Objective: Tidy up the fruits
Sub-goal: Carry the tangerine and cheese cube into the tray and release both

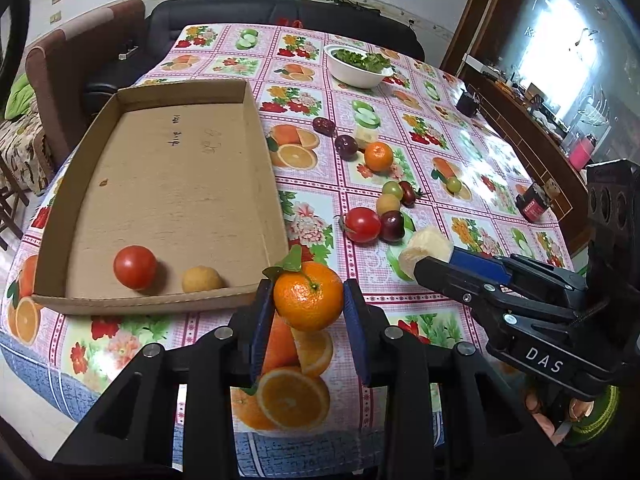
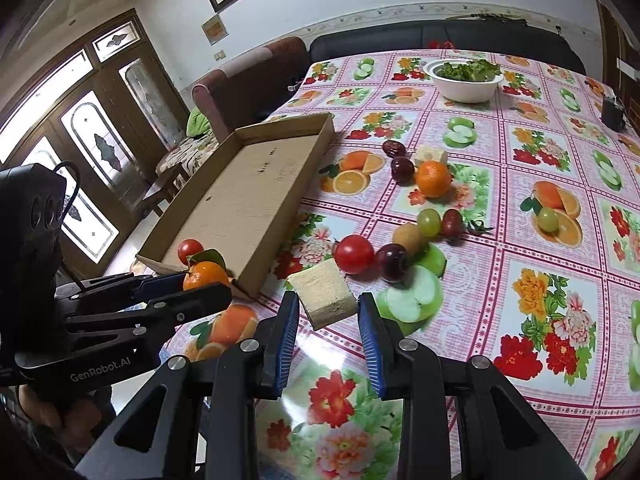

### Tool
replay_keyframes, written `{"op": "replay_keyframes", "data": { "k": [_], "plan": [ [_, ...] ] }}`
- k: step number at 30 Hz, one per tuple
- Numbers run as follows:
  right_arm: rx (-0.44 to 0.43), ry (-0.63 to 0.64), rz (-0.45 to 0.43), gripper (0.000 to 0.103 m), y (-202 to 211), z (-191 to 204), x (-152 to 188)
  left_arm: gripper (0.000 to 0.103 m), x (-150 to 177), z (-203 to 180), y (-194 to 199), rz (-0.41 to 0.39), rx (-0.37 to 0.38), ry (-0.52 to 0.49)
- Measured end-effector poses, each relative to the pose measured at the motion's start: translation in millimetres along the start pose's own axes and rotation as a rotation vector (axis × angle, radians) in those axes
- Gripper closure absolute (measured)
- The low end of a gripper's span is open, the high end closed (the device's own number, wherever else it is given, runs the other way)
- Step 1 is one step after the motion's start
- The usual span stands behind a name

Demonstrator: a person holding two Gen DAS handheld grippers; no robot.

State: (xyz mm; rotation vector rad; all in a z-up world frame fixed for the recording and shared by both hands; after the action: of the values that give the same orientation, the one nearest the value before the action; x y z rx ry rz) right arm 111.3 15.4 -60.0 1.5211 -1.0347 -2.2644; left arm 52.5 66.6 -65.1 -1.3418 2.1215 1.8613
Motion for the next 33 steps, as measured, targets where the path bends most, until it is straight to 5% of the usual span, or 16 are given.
{"op": "replay_keyframes", "data": {
  "k": [21,33],
  "plan": [
    [-0.028,0.051,0.036,0.072,-20,30,-7,0.071,-21,52,16,-0.052,-0.037,0.090],
    [-0.137,0.117,0.034,0.073,-69,82,-65,0.071,-63,128,10,-0.105,-0.145,0.215]
  ]
}}
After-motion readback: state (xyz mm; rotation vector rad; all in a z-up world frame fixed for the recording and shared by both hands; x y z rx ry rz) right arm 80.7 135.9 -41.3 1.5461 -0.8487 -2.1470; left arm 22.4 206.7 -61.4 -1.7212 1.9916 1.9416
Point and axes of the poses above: each gripper's, at about its wrist camera, not at the fingertips, and y roughly against the way its jaws point, z to its left, x to its underside, the point moved 10 cm from there along -y, roughly the way its jaws point, and after that the axes turned 11 degrees about y, right-handed, at the moved point
